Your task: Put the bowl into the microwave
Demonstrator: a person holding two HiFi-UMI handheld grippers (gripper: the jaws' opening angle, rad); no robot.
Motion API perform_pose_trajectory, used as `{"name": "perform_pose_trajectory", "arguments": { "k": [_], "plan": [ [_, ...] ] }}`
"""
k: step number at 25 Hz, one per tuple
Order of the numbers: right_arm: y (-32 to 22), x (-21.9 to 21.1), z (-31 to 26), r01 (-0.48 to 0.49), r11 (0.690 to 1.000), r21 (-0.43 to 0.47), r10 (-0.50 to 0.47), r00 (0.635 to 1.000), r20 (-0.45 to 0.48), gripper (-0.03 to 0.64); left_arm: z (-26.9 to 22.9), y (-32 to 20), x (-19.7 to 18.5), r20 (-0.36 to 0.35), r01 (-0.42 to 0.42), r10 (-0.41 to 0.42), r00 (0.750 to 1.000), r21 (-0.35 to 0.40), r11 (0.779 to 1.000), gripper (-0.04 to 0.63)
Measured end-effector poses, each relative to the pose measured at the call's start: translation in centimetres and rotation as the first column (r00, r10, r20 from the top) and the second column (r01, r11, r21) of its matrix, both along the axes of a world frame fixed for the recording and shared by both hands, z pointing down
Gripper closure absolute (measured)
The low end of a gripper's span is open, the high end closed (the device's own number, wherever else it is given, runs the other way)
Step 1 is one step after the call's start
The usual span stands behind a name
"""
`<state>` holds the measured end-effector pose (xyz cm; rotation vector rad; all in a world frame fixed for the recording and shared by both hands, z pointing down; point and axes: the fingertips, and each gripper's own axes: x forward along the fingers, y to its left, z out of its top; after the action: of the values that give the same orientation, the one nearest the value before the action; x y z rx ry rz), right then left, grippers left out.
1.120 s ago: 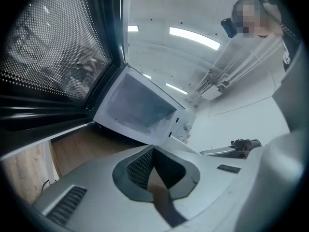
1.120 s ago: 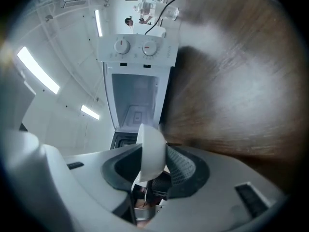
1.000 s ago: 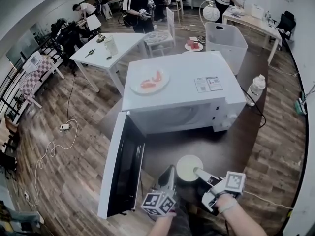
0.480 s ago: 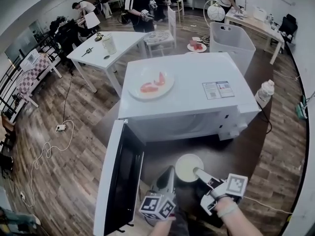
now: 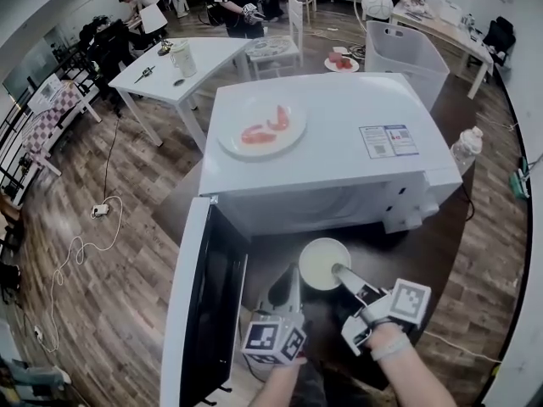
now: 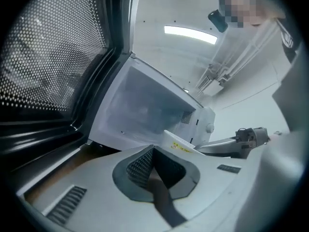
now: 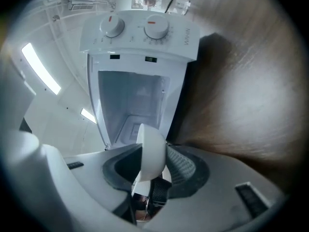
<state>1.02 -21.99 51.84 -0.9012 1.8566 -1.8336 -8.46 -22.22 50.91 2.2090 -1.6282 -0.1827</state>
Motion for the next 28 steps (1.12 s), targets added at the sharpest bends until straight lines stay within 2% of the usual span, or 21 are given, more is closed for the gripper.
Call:
{"name": "perform_pose_trajectory", "arguments": {
  "k": [7,16,28],
  "plan": [
    [-2.4,-0.8,-0.7,-0.049,0.998,0.027,0.05,0.998,-0.028,0.474,-0.7,-1.7,-0.6,0.057,0.027,-0.027,0.998,0.016,1.0,0.584],
    [-5.3,-2.0,-1.3,-0.062,0.994,0.094,0.074,0.989,-0.129,0.475,-0.2,-2.5,-0.9,0.067,0.019,-0.018,0.998,-0.004,1.0,0.584],
    [-7.9,-1.5,-1.3,-0.125,0.989,0.082,0.14,0.967,-0.214,0.475,-0.9,-3.6,0.5,0.099,-0.023,0.021,0.995,0.017,1.0,0.584]
  ]
}}
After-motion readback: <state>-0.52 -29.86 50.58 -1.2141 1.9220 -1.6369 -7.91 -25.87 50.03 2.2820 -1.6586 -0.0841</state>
